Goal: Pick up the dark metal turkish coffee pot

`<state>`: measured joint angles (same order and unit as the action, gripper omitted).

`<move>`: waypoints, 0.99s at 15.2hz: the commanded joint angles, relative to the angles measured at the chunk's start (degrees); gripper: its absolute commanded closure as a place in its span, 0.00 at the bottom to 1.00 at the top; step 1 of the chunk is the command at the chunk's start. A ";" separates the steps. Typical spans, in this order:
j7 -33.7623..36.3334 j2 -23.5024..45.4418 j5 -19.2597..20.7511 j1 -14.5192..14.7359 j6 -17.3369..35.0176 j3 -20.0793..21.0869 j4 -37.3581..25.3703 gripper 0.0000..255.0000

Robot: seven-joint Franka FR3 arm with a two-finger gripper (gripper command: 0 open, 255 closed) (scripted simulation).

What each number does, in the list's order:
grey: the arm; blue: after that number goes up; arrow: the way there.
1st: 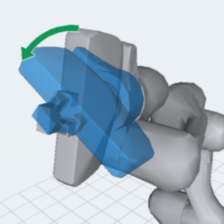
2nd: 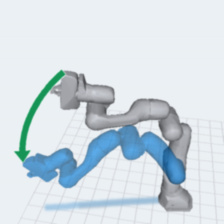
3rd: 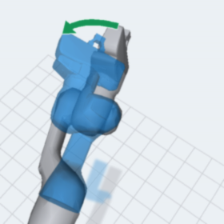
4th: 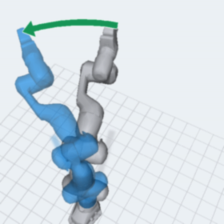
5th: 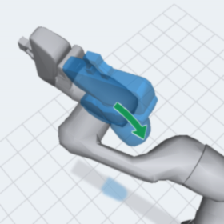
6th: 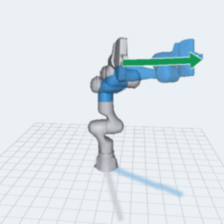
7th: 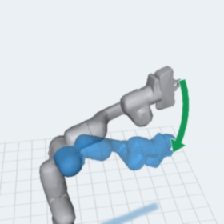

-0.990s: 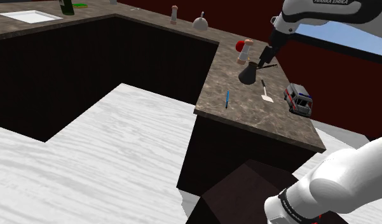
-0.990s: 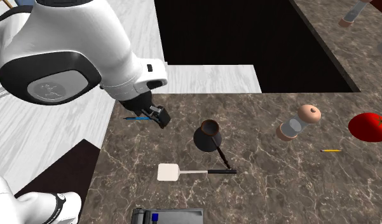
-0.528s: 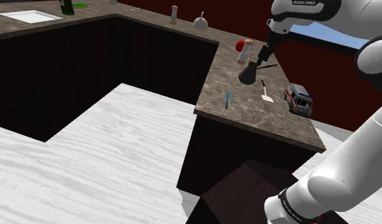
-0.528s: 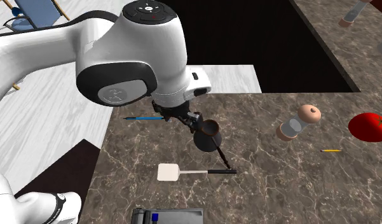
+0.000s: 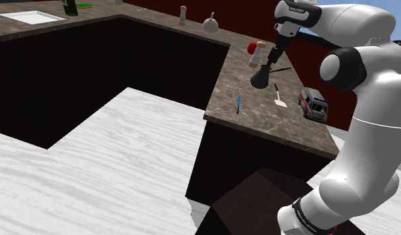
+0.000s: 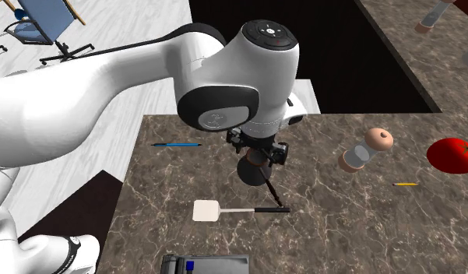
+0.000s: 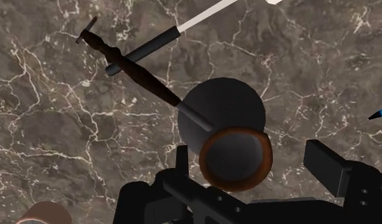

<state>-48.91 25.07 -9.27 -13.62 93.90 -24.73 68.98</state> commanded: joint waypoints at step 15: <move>-0.41 0.14 -0.08 0.52 5.64 0.16 5.62 1.00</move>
<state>-49.32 25.18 -9.37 -13.11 99.51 -24.58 74.53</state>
